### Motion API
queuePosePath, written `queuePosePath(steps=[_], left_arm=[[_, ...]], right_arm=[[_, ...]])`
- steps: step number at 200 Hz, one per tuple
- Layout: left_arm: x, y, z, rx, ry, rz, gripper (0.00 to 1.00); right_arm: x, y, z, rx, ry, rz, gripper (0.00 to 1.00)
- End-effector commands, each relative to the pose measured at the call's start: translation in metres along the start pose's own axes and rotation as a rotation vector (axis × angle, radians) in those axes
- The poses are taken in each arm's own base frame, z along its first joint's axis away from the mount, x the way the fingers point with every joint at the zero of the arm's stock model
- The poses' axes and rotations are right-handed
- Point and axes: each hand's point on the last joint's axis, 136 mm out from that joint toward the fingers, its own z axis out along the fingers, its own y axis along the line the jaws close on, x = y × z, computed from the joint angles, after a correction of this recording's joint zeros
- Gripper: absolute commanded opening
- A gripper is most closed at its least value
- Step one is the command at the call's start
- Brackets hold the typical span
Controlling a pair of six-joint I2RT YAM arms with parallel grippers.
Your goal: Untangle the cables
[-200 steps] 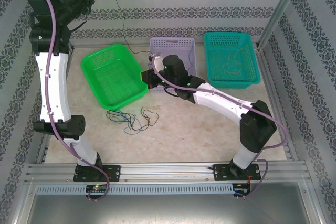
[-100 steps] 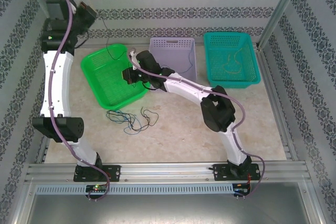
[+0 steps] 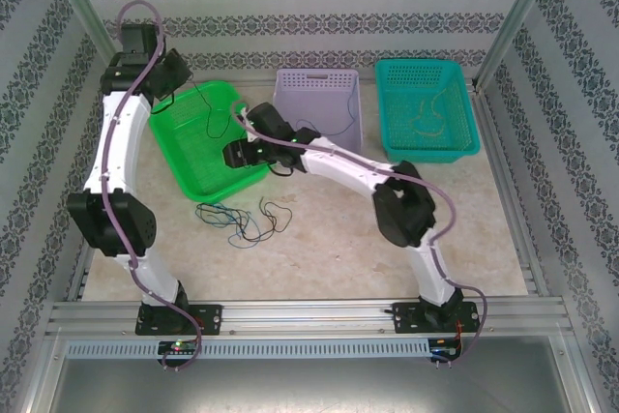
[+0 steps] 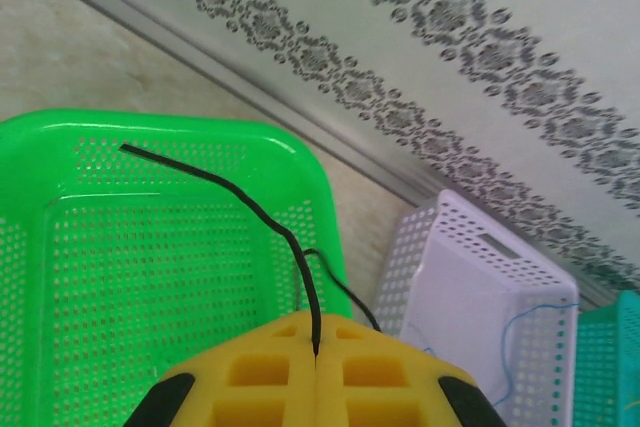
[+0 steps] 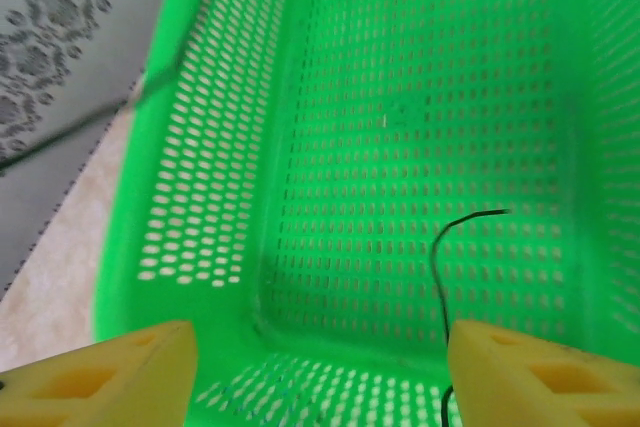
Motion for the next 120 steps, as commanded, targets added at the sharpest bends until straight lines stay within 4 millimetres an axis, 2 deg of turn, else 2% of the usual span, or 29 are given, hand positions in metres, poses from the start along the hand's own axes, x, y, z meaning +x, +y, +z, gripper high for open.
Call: queuePosePath(steps=[1,31,47,62,85,97,104,120], left_arm=[[0.011,0.027,0.033,-0.090,0.060,0.041,0.00],[0.013,0.035,0.066,-0.124,0.092,0.068,0.00],[0.016,0.041,0.082,-0.148,0.115,0.076,0.00],[0.014,0.046,0.088,-0.177,0.119,0.086,0.00],[0.002,0.049,0.085,-0.182,0.080,0.067,0.00],[-0.008,0.052,0.078,-0.187,0.048,0.051,0.00],[-0.015,0.053,0.073,-0.188,0.026,0.043,0.00],[-0.025,0.053,0.064,-0.186,-0.007,0.032,0.00]], right_arm=[[-0.029,0.000,-0.057,0.038,-0.101,-0.017,0.70],[-0.026,-0.013,-0.096,0.072,-0.116,-0.002,0.71],[-0.020,-0.018,-0.107,0.075,-0.108,0.002,0.72],[-0.016,-0.018,-0.106,0.062,-0.082,-0.004,0.71],[-0.018,-0.010,-0.088,0.035,-0.065,-0.019,0.65],[-0.026,0.003,-0.077,0.009,-0.062,-0.045,0.58],[-0.030,0.011,-0.070,-0.001,-0.059,-0.062,0.50],[-0.041,0.036,-0.057,-0.039,-0.055,-0.110,0.16]])
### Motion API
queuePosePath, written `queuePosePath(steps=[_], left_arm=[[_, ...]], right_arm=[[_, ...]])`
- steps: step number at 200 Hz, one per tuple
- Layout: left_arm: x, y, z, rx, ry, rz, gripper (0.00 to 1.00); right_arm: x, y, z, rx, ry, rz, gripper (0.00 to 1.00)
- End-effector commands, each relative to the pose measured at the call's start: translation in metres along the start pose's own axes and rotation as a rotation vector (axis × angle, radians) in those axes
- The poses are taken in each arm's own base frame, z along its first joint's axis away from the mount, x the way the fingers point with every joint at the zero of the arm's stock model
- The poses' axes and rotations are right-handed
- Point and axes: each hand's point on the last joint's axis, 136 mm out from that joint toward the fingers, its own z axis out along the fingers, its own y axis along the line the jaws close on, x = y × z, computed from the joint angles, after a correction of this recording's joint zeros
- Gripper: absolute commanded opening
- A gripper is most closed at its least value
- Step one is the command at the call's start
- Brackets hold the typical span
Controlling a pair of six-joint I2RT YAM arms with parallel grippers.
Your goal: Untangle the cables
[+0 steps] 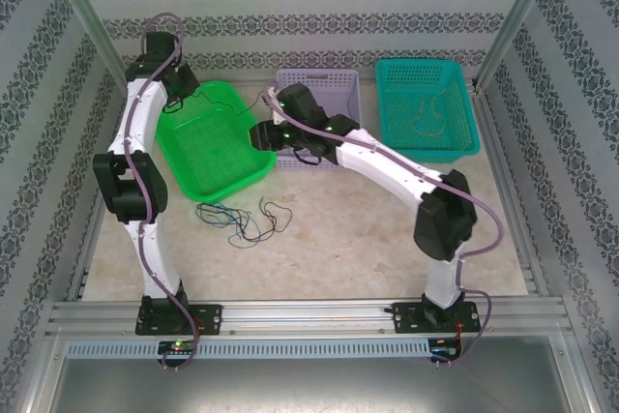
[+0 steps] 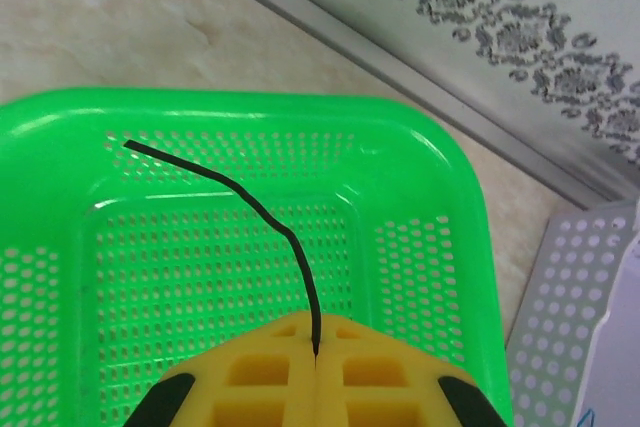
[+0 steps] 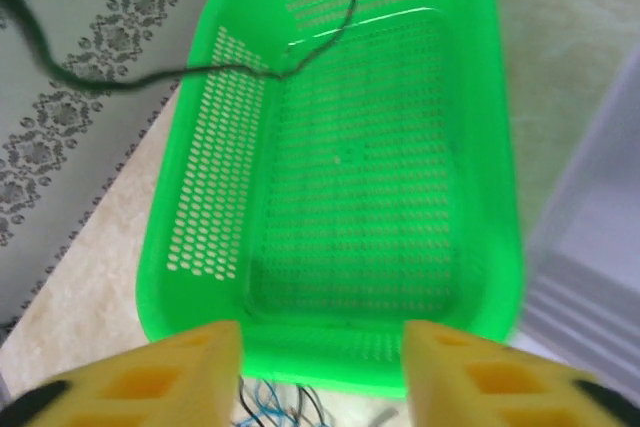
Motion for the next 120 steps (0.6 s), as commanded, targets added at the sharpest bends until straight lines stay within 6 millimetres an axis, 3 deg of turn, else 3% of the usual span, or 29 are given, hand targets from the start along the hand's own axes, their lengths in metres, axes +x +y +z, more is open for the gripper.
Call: queuePosePath(steps=[1,10,26,44,67,79,85,99,120], left_arm=[[-0.036,0.009,-0.039,-0.007,-0.118,-0.022,0.00],[-0.037,0.008,-0.041,0.000,-0.119,-0.027,0.00],[-0.035,0.007,-0.040,0.009,-0.108,-0.032,0.00],[-0.035,0.008,-0.043,0.007,-0.116,-0.040,0.00],[-0.035,0.007,-0.046,0.020,-0.123,-0.061,0.00],[-0.037,0.005,-0.052,0.031,-0.130,-0.071,0.00],[-0.039,0.003,-0.055,0.039,-0.141,-0.076,0.00],[-0.048,-0.003,-0.064,0.068,-0.179,-0.089,0.00],[-0.074,-0.014,-0.083,0.124,-0.280,-0.112,0.00]], right_arm=[[-0.009,0.041,0.017,-0.077,0.016,-0.079,0.14],[-0.012,0.049,0.024,-0.075,0.023,-0.087,0.07],[-0.019,0.055,0.038,-0.081,0.037,-0.060,0.09],[-0.009,0.051,0.062,-0.074,0.105,-0.013,0.20],[0.022,0.018,0.087,0.053,0.216,0.028,0.47],[0.033,0.005,0.094,0.077,0.253,0.054,0.51],[0.037,0.002,0.096,0.075,0.269,0.058,0.49],[0.045,-0.003,0.098,0.079,0.296,0.040,0.33],[0.056,-0.004,0.103,0.062,0.332,0.013,0.14]])
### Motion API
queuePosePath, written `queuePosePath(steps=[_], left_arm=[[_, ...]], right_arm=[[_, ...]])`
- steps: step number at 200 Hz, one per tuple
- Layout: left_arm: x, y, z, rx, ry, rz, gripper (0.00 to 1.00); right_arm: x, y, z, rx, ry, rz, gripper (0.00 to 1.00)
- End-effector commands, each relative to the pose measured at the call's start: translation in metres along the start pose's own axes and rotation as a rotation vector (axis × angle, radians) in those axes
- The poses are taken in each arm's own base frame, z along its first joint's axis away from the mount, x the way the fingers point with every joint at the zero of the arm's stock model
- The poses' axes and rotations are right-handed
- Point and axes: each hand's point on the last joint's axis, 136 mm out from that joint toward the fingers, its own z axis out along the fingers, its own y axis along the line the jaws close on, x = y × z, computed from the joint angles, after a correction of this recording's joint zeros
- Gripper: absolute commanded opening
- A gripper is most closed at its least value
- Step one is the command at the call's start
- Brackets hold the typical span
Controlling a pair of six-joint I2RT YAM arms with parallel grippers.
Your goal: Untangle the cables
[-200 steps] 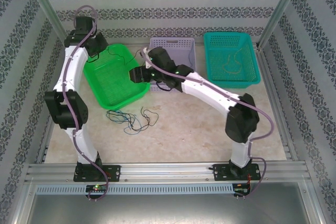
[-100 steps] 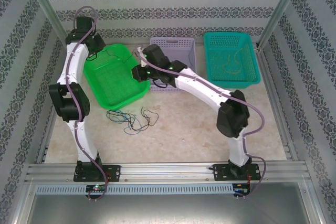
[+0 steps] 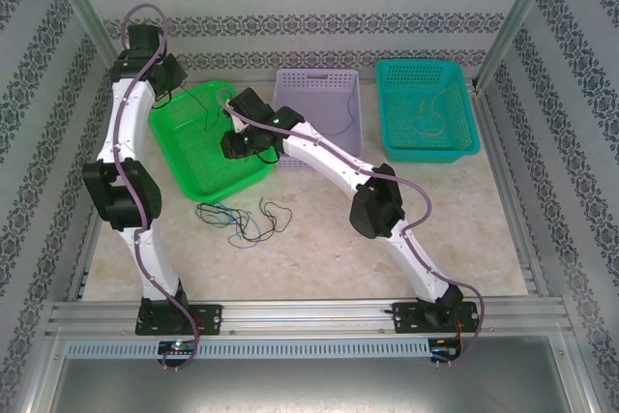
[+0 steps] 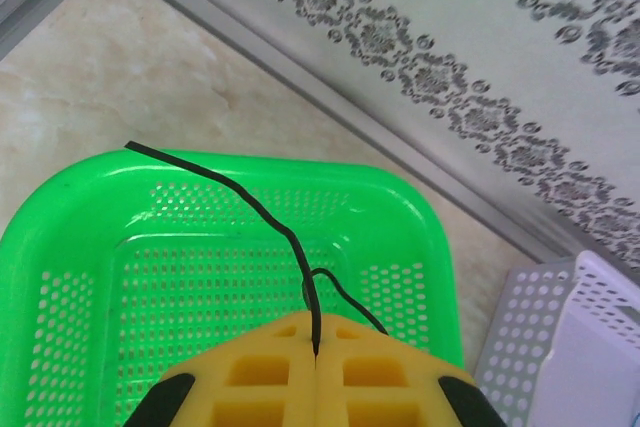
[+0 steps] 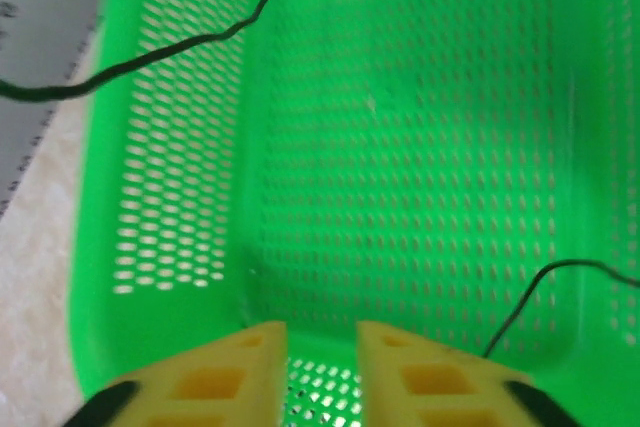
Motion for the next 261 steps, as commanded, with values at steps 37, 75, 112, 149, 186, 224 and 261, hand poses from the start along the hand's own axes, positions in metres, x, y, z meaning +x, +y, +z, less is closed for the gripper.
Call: queuePosePath(steps=[37,75,112,149,186,224,261], left_arm=[[-0.103,-0.035,-0.085,0.192,-0.350,-0.173,0.00],[-0.166,-0.071,-0.190,0.462,-0.542,-0.298,0.00],[-0.185,-0.085,-0.287,0.594,-0.699,-0.302,0.00],[-0.169,-0.056,-0.316,0.480,-0.757,-0.301,0.00],[-0.147,-0.007,-0.314,0.344,-0.823,-0.378,0.00],[-0.136,-0.004,-0.234,0.257,-0.594,-0.344,0.00],[-0.115,-0.004,-0.131,0.193,-0.355,-0.250,0.00]], right_arm=[[0.027,-0.019,0.011,0.049,0.109,-0.013,0.01],[0.031,-0.035,0.017,0.107,0.114,0.021,0.00],[0.019,-0.050,0.018,0.105,0.079,0.107,0.00],[0.000,-0.052,0.011,0.062,0.027,0.174,0.00],[-0.012,-0.046,0.006,0.018,-0.006,0.202,0.00],[-0.017,-0.020,0.004,-0.070,-0.019,0.135,0.00],[-0.007,-0.008,0.006,-0.090,0.011,0.154,0.00]])
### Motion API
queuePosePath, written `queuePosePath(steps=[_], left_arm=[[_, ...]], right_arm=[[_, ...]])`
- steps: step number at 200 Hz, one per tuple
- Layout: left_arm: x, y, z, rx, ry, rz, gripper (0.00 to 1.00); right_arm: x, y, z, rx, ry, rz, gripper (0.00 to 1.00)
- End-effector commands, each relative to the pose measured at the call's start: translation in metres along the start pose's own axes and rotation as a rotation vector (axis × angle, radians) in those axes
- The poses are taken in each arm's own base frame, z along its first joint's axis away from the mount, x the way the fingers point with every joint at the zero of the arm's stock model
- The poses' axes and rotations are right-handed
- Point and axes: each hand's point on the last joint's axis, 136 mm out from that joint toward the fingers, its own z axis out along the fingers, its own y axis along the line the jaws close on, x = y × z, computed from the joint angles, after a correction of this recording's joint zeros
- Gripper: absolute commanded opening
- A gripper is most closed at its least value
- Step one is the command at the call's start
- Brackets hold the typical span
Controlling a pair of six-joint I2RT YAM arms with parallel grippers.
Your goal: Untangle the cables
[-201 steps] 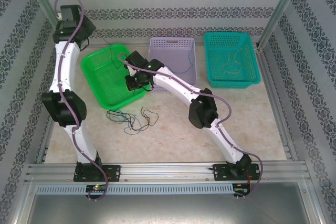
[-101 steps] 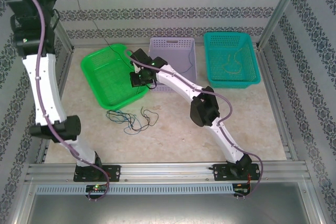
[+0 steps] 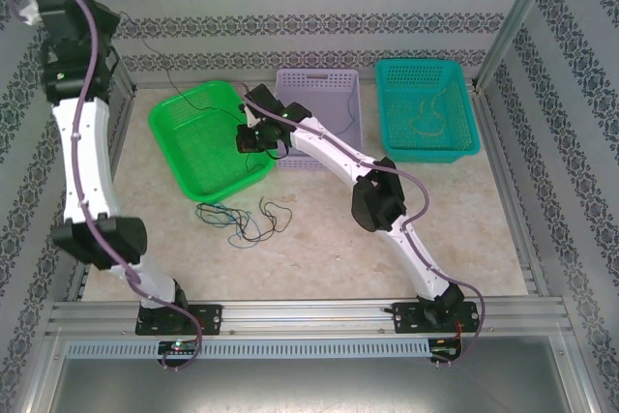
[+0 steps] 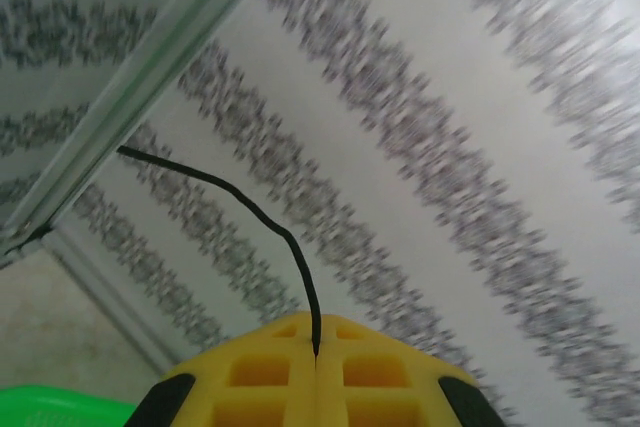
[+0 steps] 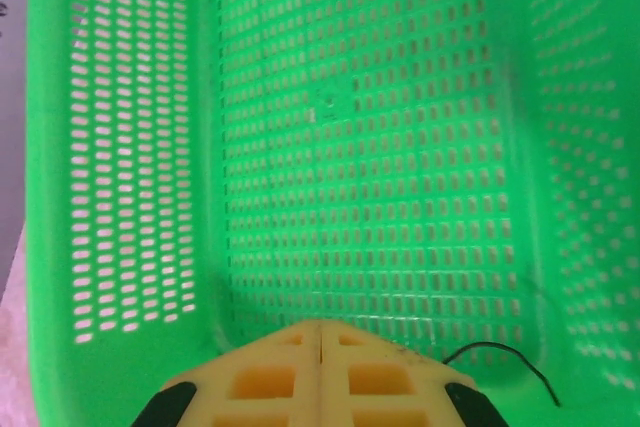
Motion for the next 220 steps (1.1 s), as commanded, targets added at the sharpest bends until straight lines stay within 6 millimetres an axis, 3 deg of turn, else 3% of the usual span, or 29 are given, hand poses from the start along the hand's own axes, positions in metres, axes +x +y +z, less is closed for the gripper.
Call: queuePosePath(steps=[1,11,37,64,92,118,138,175,204,211,220], left_arm=[[0.049,0.031,0.037,-0.061,0.199,0.064,0.00],[0.072,0.043,0.052,-0.081,0.270,0.069,0.00],[0.121,0.087,0.071,-0.202,0.387,0.108,0.00],[0.146,0.121,0.076,-0.271,0.407,0.109,0.00],[0.162,0.139,0.078,-0.311,0.444,0.130,0.00],[0.170,0.133,0.081,-0.259,0.474,0.135,0.00],[0.184,0.122,0.086,-0.203,0.544,0.111,0.00],[0.223,0.117,0.084,-0.175,0.655,0.152,0.00],[0.258,0.114,0.084,-0.150,0.731,0.171,0.00],[0.265,0.113,0.085,-0.142,0.750,0.172,0.06],[0.272,0.111,0.086,-0.141,0.774,0.176,0.22]], right_arm=[[0.006,0.019,-0.002,-0.046,0.012,-0.004,0.00],[0.009,0.021,-0.001,-0.043,0.020,-0.003,0.01],[0.015,0.021,-0.004,-0.027,0.027,-0.008,0.18],[0.018,0.020,-0.007,-0.011,0.028,-0.007,0.36],[0.020,0.019,-0.007,0.008,0.028,-0.010,0.44],[0.018,0.018,-0.012,0.036,0.011,-0.021,0.48],[0.006,0.024,-0.030,0.055,-0.052,-0.056,0.50],[-0.021,0.041,-0.095,0.095,-0.242,-0.141,0.52],[-0.023,0.044,-0.138,0.118,-0.317,-0.169,0.53],[-0.022,0.045,-0.147,0.118,-0.328,-0.175,0.53],[-0.019,0.043,-0.158,0.122,-0.337,-0.180,0.53]])
